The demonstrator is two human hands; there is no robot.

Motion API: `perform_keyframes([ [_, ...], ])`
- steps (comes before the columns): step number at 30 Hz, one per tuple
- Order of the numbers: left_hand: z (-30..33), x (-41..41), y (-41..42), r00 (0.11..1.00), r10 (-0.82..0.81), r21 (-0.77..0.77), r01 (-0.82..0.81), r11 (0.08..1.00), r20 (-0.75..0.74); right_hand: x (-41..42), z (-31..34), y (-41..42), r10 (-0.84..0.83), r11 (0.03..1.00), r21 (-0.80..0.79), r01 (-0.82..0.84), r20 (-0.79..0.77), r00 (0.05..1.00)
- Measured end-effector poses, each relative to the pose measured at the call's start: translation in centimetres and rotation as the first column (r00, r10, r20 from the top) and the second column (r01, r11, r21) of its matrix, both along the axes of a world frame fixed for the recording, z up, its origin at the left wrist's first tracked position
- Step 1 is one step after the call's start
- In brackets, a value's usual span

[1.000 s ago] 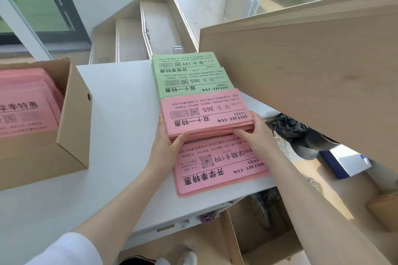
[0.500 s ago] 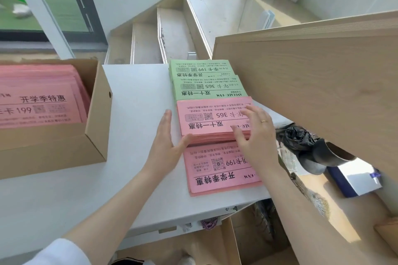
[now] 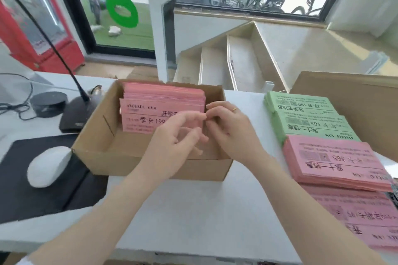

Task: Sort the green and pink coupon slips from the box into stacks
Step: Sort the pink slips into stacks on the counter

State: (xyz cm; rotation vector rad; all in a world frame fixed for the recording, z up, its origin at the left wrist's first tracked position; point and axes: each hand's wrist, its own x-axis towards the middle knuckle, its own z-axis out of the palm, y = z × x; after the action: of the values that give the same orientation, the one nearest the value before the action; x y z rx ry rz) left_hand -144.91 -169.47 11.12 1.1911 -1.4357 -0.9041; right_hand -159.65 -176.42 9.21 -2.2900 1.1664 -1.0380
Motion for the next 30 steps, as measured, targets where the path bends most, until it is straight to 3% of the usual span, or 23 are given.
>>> perform_keyframes([
  [2, 1.0, 4.4, -1.3, 0.991, 0.03, -0.039, -0.025, 0.999, 0.132, 3.5, 0.4, -1.2, -0.005, 1.0, 0.015, 0.006, -0.061, 0.998],
  [4, 1.2, 9.0, -3.6, 0.924, 0.057, -0.053, -0.039, 0.998, 0.379, 6.8, 0.6, -2.4, -0.005, 0.998, 0.058, 0.015, -0.168, 0.986],
  [8, -0.2, 16.3, -9.1, 0.596, 0.047, -0.102, 0.058, 0.993, 0.801, 12.1, 0.5, -4.5, -0.011, 0.987, 0.141, 0.083, -0.451, 0.892],
  [10, -0.9, 18.4, -11.2, 0.416, 0.051, -0.146, 0.2, 0.969, 0.908, 14.0, 0.3, -5.4, -0.028, 0.989, 0.097, 0.113, -0.626, 0.779],
  [12, -1.7, 19.7, -12.5, 0.312, 0.065, -0.155, 0.276, 0.949, 0.948, 15.2, -0.1, -6.0, -0.07, 0.99, 0.032, 0.14, -0.742, 0.667],
  [14, -2.0, 20.3, -13.2, 0.296, 0.096, -0.18, 0.272, 0.945, 0.95, 15.8, -0.7, -6.4, -0.112, 0.986, -0.006, 0.168, -0.768, 0.63],
  [20, -2.6, 20.9, -13.7, 0.367, -0.019, -0.081, 0.254, 0.964, 0.93, 16.8, -1.6, -6.8, -0.222, 0.972, -0.099, 0.214, -0.695, 0.684],
  [27, -2.6, 20.7, -13.7, 0.304, -0.083, -0.025, 0.334, 0.942, 0.949, 15.9, -1.6, -5.4, -0.192, 0.966, -0.031, 0.255, -0.746, 0.638],
  [30, -2.4, 20.3, -13.7, 0.258, -0.114, 0.028, 0.315, 0.949, 0.959, 15.4, -2.5, -5.1, -0.283, 0.958, -0.193, 0.211, -0.742, 0.608],
])
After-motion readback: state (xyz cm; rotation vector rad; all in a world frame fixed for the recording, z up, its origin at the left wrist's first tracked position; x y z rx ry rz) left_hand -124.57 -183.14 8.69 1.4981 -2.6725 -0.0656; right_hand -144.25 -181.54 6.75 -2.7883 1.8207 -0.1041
